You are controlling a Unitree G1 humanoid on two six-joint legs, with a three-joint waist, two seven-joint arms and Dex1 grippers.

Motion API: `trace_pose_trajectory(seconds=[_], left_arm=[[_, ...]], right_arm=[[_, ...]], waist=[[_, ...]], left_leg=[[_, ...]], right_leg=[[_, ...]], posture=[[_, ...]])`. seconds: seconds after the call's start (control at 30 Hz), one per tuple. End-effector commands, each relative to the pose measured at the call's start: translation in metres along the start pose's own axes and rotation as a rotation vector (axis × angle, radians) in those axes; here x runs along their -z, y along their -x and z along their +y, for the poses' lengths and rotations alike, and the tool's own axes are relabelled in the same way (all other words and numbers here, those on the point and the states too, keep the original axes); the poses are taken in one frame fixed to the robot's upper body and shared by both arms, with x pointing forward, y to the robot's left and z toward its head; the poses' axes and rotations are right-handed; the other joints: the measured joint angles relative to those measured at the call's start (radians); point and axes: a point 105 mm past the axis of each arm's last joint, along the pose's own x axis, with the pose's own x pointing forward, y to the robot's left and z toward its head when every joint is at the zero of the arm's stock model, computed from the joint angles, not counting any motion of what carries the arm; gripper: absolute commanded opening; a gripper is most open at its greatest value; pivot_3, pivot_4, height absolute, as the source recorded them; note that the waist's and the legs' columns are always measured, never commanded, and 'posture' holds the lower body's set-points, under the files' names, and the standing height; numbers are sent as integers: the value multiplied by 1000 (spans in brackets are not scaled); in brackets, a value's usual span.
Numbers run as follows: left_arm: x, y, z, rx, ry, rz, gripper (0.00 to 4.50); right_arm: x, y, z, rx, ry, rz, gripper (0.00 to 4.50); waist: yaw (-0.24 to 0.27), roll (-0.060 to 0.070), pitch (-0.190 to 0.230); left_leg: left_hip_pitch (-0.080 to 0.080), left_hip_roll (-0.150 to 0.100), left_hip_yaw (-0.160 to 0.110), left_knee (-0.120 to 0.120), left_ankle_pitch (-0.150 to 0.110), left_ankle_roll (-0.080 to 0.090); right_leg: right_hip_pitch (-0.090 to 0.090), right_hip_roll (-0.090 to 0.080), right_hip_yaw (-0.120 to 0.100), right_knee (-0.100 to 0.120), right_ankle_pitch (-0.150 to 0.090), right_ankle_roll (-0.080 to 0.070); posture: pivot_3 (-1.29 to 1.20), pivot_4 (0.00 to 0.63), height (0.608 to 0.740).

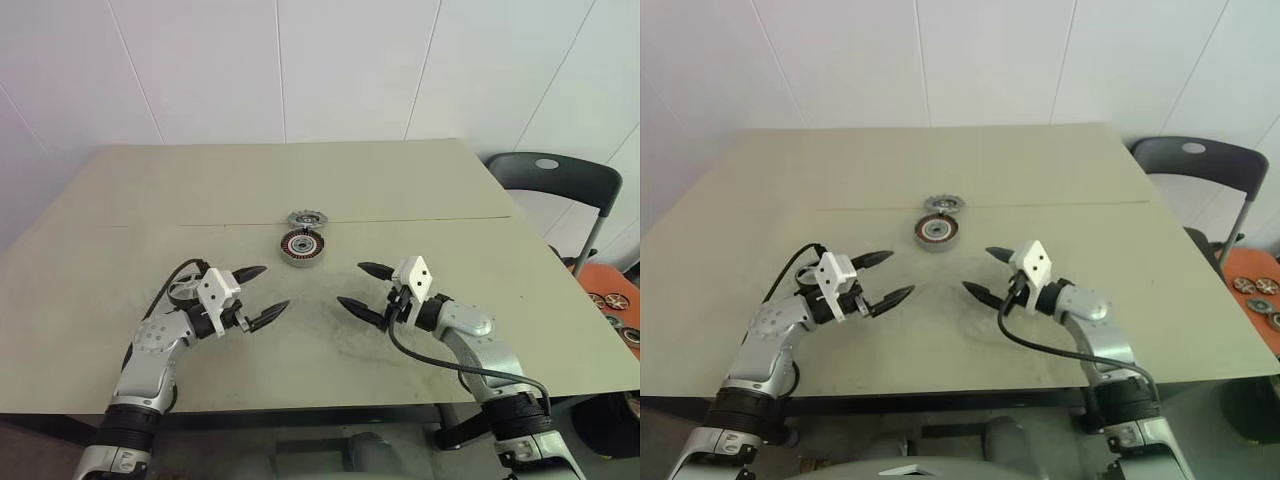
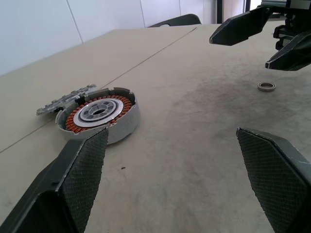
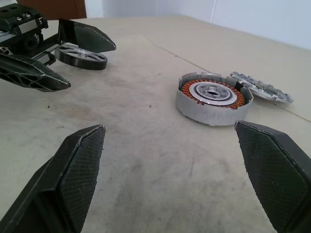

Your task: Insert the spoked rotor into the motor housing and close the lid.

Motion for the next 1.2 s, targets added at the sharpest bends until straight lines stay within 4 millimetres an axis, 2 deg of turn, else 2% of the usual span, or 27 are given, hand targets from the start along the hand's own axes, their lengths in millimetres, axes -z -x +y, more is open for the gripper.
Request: trace_pose_trajectory(seconds=[0.03, 0.47, 0.8, 1.03, 1.1, 1.2], left_arm=[[-11, 1, 4, -13, -36, -36, 4490], [-11, 1, 3, -20, -33, -39, 4490], [-9, 1, 1, -21, -32, -34, 4490], [-9, 3, 0, -32, -32, -32, 4490], [-8, 3, 0, -37, -31, -32, 4490], [-7, 3, -1, -42, -30, -29, 4490]], right_arm=[[-13, -5, -3, -2, 13, -45, 4480], [-10, -8, -2, -4, 0, -27, 4480], [7, -15, -1, 2, 9, 102, 4480], [6, -22, -7, 5, 42, 140, 4480], [3, -27, -8, -4, 59, 141, 4480], [-4, -45, -7, -54, 101, 153, 4480]], waist=[[0, 0, 0], [0, 0, 0], [0, 0, 0], [-1, 0, 0], [-1, 0, 0], [-3, 0, 0]], left_leg=[[0, 0, 0, 0, 0, 0], [0, 0, 0, 0, 0, 0], [0, 0, 0, 0, 0, 0], [0, 0, 0, 0, 0, 0], [0, 0, 0, 0, 0, 0], [0, 0, 0, 0, 0, 0]], right_leg=[[0, 0, 0, 0, 0, 0], [0, 0, 0, 0, 0, 0], [0, 0, 0, 0, 0, 0], [0, 0, 0, 0, 0, 0], [0, 0, 0, 0, 0, 0], [0, 0, 0, 0, 0, 0]], posture=[[0, 0, 740], [0, 0, 740], [0, 0, 740], [0, 0, 740], [0, 0, 740], [0, 0, 740]])
